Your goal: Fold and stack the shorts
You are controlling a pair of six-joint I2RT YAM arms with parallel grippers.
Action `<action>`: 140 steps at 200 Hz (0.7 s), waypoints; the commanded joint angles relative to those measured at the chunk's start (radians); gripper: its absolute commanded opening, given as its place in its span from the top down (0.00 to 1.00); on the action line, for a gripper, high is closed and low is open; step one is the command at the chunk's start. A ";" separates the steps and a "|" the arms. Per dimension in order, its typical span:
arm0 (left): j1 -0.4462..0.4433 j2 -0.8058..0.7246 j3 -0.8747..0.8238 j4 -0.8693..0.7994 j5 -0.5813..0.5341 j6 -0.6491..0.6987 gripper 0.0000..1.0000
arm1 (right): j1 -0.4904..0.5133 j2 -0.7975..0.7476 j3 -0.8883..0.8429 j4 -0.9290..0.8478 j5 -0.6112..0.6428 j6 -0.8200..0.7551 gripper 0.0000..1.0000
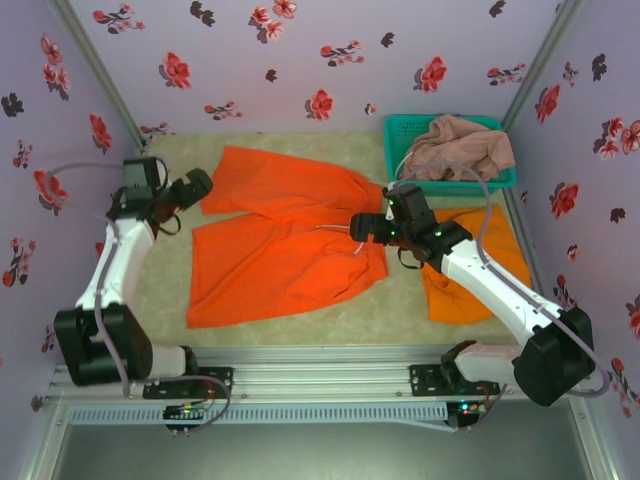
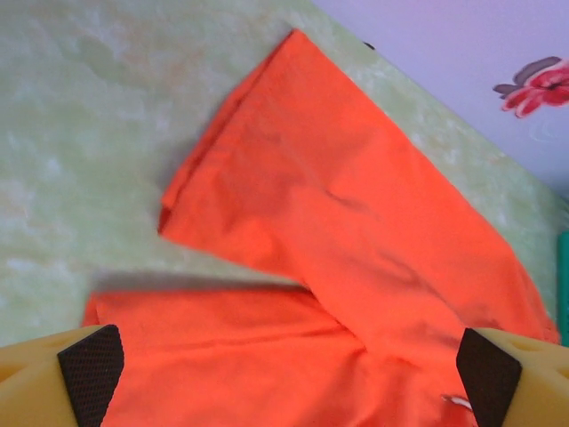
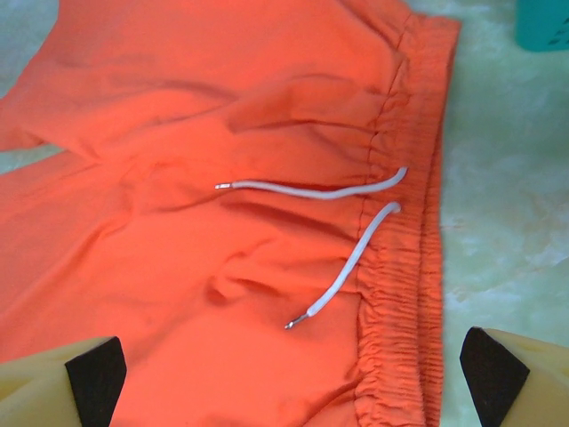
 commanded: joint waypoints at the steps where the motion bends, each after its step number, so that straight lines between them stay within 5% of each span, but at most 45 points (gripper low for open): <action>1: -0.017 -0.096 -0.165 0.048 0.048 -0.119 0.01 | 0.017 0.043 -0.012 0.039 -0.059 0.032 0.01; 54: -0.030 -0.432 -0.476 -0.088 -0.036 -0.333 0.01 | 0.029 0.046 -0.122 0.094 0.002 0.171 0.01; 106: -0.055 -0.606 -0.437 -0.597 -0.269 -0.502 0.04 | 0.028 -0.020 -0.224 0.125 0.037 0.234 0.01; 140: -0.086 -0.623 -0.430 -0.790 -0.291 -0.639 0.11 | 0.026 -0.033 -0.232 0.108 0.063 0.240 0.01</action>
